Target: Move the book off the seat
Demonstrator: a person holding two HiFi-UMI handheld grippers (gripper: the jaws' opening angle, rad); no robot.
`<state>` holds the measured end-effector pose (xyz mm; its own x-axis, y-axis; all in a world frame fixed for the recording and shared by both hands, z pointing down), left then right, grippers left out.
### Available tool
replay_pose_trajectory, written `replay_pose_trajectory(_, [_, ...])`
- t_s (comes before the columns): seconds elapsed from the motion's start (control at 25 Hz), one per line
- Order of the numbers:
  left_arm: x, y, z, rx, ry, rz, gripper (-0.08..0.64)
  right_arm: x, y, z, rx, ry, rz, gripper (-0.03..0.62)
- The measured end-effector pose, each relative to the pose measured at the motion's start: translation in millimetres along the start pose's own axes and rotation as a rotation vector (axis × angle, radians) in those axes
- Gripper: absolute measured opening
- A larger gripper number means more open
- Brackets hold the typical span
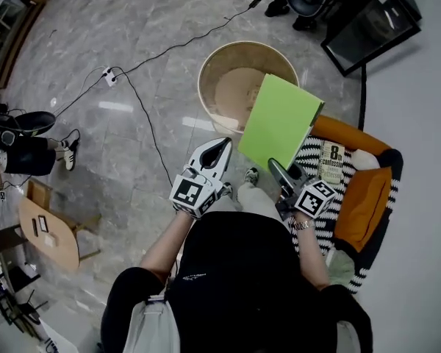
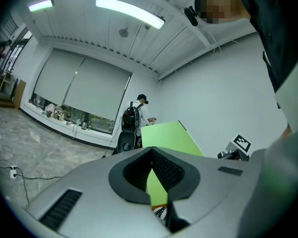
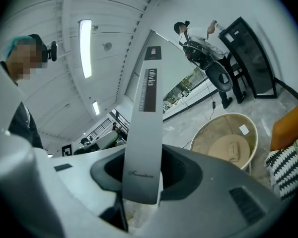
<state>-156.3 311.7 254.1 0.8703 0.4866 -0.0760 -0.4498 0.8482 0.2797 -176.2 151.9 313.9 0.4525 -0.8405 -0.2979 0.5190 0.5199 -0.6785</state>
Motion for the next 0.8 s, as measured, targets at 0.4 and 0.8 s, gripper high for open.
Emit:
replay_pose_trajectory(0.4, [-41,-1,-18,-0.037,-0.021,-0.127,0.011,-37,-31,-27,0.020,0.113,-0.132,0.155])
replay_pose_trajectory(0.8, [-50,1,-20,-0.019,-0.038,-0.261,0.011,-68,-69,-22,-0.016,0.210,-0.164,0.155])
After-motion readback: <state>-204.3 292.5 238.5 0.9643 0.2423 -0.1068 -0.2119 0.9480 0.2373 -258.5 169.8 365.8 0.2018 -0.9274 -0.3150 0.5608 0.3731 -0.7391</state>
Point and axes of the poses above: the fingertips, and each gripper's own axes: x backward along the fingers, y to its left, z out of its underside, the point moved 2 cm from there along x, backward along the fingers, and after that the axes turned 7 degrees about z, right-handed, at the moved point
